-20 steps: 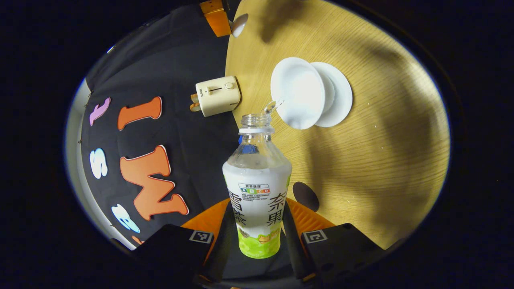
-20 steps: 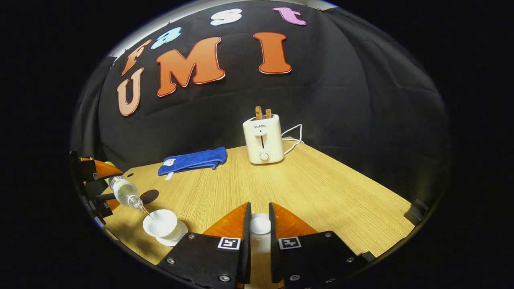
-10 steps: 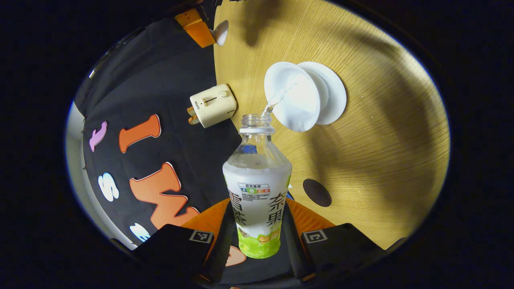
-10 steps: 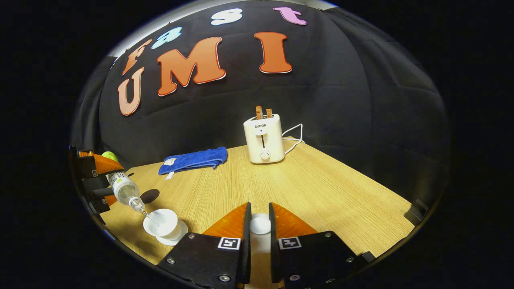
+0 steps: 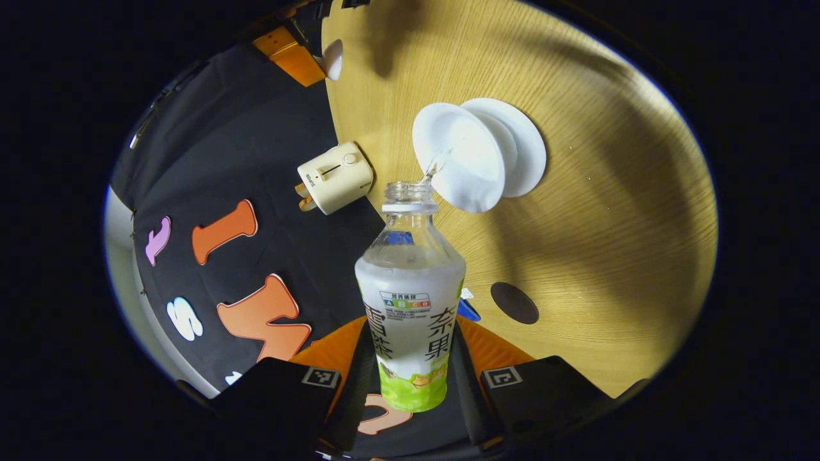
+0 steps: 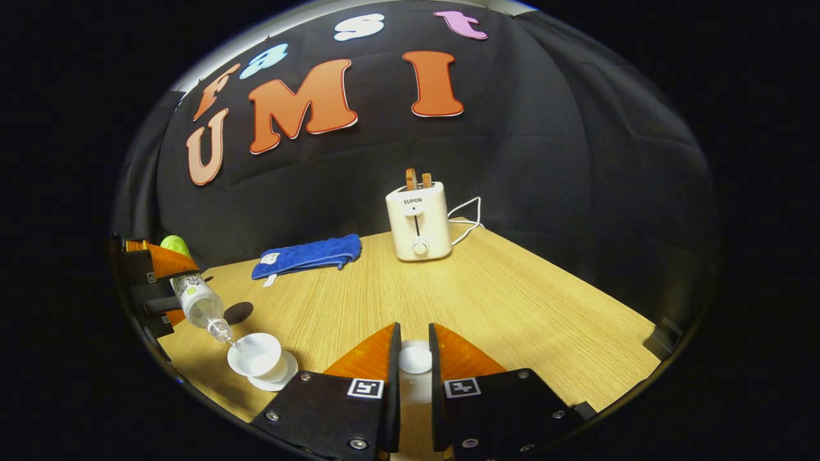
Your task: Open the teacup lid with one hand, grasp the water bottle and pour water into the teacup with the other hand; after pouring, place the water bottle on the coaster and then close the teacup lid.
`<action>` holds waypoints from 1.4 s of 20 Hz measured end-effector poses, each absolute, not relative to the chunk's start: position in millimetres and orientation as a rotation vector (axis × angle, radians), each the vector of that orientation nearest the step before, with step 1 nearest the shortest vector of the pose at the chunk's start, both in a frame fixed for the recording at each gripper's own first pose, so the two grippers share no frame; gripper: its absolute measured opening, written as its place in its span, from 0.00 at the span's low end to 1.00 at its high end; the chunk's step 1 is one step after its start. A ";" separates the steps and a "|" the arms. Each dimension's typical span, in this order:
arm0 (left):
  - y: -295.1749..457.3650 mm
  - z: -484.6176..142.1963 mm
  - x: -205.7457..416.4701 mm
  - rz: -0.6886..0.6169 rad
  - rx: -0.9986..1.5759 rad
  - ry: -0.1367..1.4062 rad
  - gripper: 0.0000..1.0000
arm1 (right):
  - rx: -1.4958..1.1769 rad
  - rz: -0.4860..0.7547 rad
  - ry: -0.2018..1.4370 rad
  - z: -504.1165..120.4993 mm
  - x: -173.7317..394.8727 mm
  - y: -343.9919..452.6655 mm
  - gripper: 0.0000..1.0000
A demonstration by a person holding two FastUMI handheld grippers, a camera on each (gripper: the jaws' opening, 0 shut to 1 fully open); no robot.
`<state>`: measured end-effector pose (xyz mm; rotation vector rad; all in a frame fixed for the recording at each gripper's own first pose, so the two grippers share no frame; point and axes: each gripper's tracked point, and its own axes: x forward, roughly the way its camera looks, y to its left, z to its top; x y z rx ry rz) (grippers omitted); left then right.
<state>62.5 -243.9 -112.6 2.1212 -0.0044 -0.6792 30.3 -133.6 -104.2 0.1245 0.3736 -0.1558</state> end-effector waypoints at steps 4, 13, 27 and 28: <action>-245.0 -114.4 60.0 -0.698 2.116 -0.003 0.65 | 0.121 -0.153 0.376 -104.6 30.3 -133.0 0.20; -232.2 -142.3 55.8 -0.686 1.710 0.190 0.67 | 0.139 -0.167 0.373 -104.3 29.7 -141.0 0.20; -200.2 -147.3 71.1 -0.517 0.617 0.398 0.63 | 0.136 -0.078 0.318 -78.6 30.7 -90.2 0.20; -188.2 -140.2 74.9 -0.488 0.548 0.401 0.66 | 0.132 -0.054 0.317 -76.2 31.4 -78.1 0.20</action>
